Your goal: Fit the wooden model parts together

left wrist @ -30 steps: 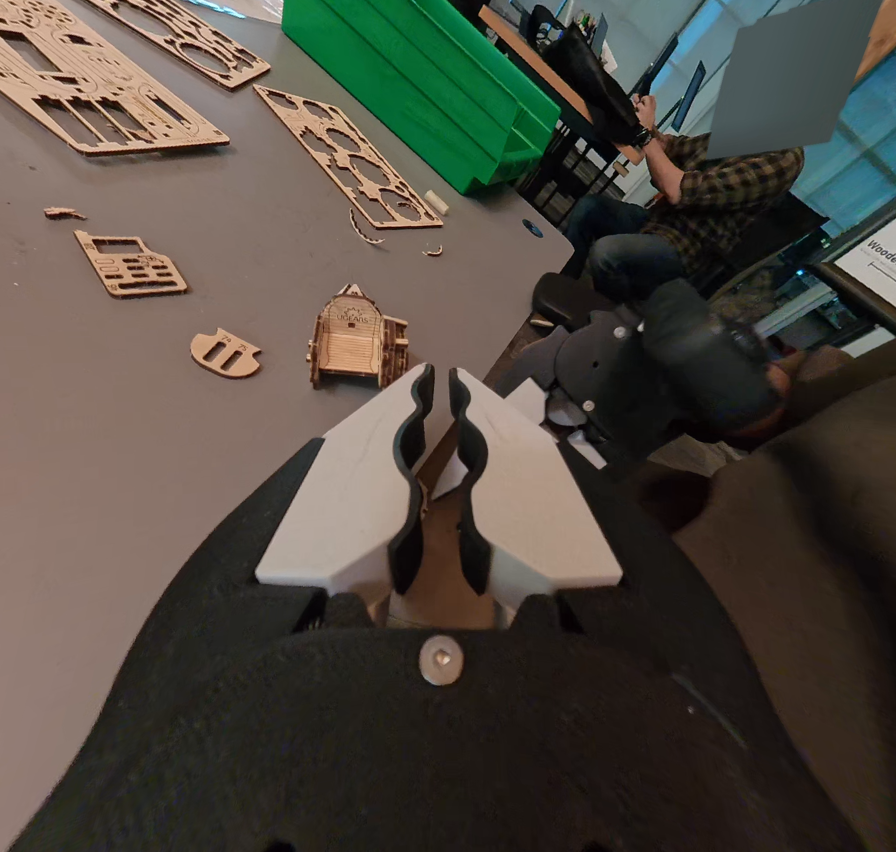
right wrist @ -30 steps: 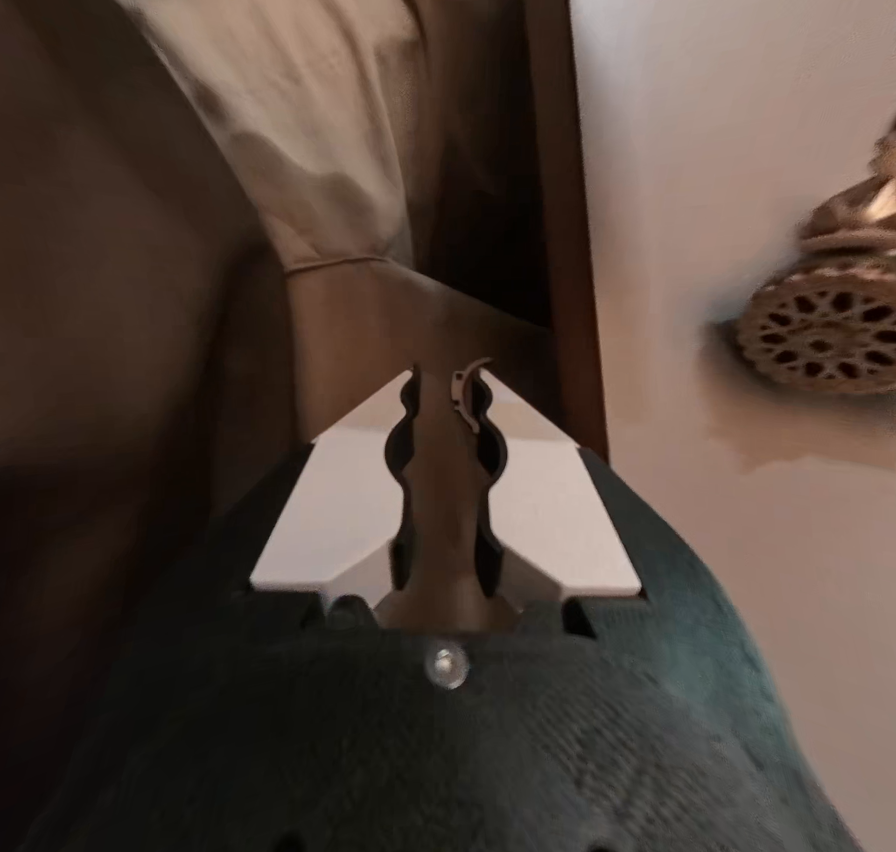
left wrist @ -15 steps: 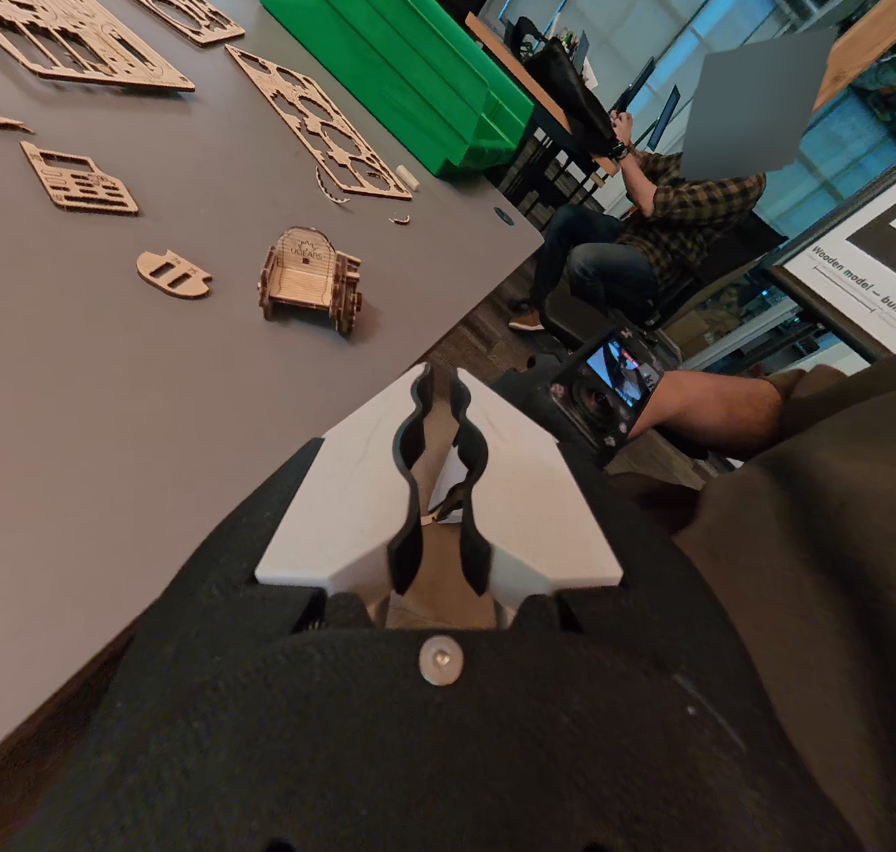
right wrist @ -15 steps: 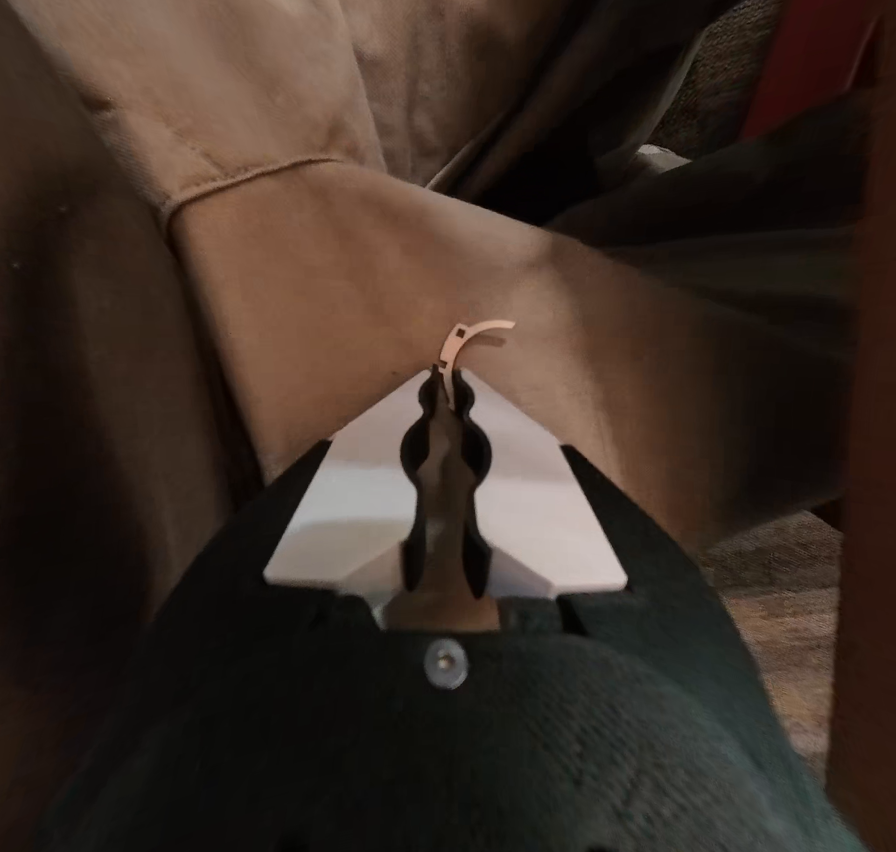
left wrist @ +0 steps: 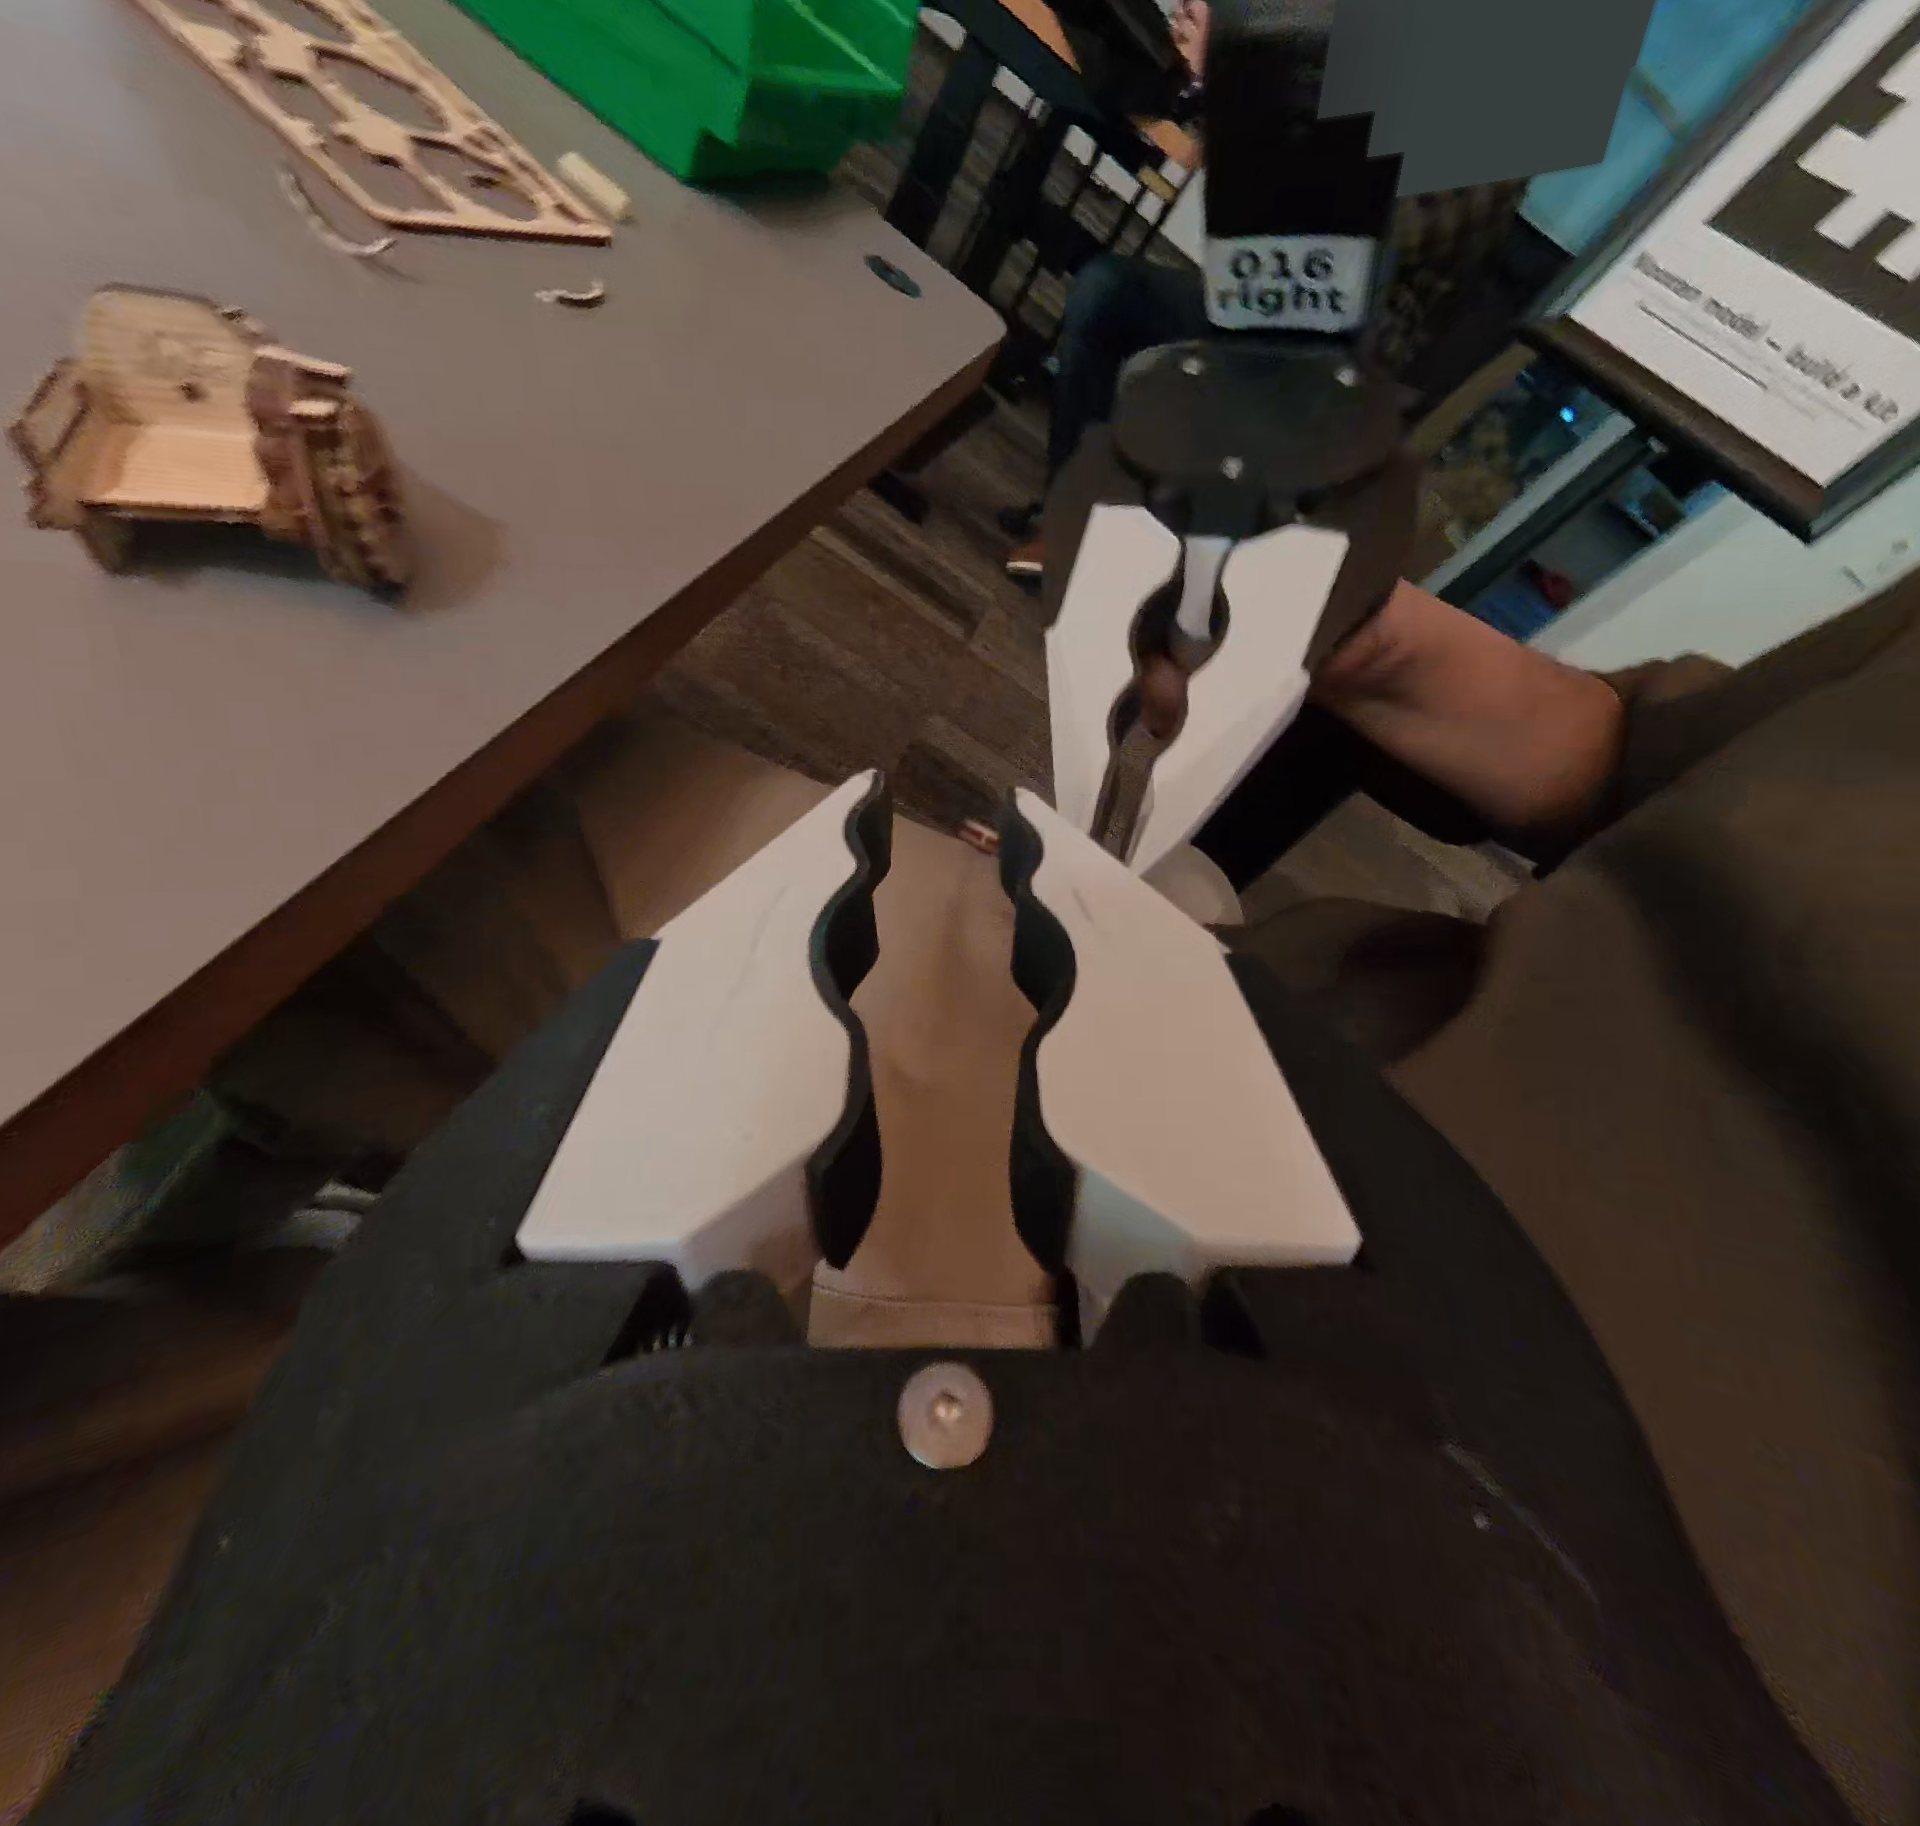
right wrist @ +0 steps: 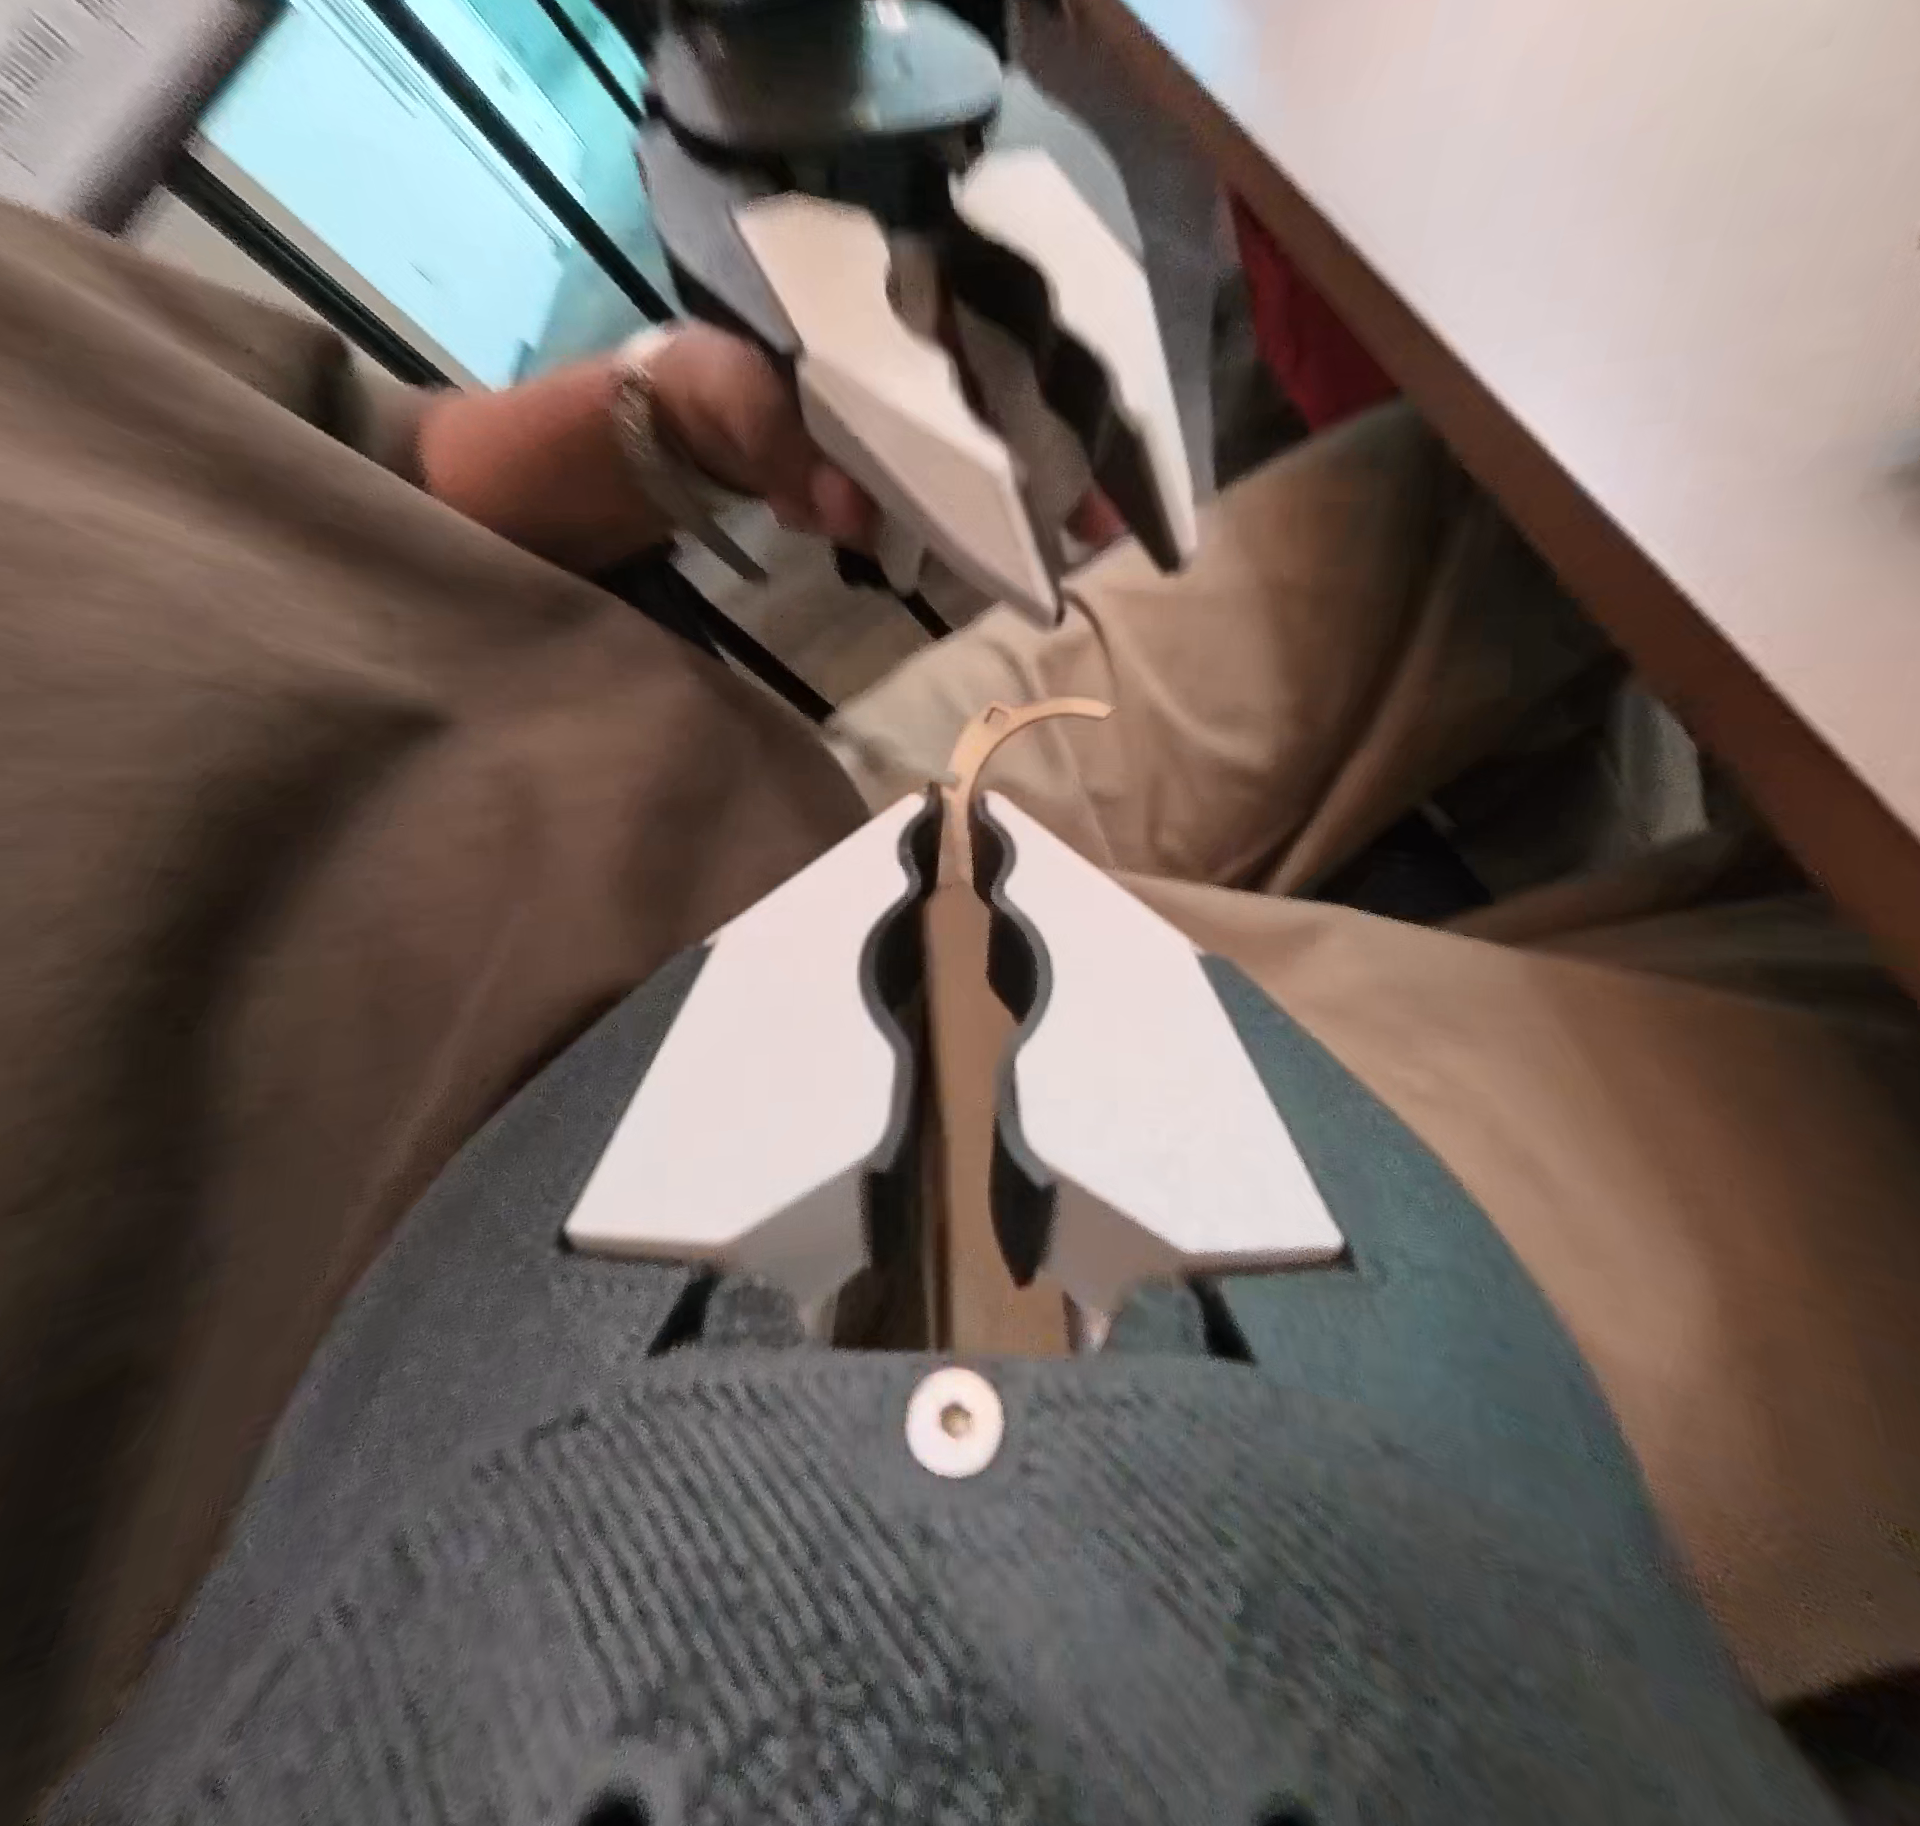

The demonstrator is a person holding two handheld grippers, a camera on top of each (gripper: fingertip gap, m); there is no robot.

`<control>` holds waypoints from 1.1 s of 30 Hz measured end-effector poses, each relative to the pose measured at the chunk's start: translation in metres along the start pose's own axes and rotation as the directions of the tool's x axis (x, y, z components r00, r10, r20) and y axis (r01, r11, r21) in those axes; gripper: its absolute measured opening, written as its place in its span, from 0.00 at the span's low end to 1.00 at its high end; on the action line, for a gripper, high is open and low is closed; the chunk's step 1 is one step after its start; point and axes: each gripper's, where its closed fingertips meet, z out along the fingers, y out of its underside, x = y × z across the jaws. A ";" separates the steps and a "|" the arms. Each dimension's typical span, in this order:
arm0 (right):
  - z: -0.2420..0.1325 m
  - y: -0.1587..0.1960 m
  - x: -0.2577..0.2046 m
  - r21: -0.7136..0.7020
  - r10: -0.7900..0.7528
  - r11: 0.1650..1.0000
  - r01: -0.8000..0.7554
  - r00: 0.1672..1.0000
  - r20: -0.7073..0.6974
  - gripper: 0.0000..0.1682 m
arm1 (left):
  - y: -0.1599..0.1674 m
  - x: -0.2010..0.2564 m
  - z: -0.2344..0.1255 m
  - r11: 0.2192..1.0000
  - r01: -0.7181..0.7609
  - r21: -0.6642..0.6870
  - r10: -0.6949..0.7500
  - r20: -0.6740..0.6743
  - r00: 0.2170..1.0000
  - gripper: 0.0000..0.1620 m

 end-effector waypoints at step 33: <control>-0.065 -0.023 0.009 0.404 0.241 0.888 -0.220 0.970 -0.001 0.07 | 0.003 0.036 0.028 0.976 -0.199 -0.090 0.170 -0.257 0.951 0.01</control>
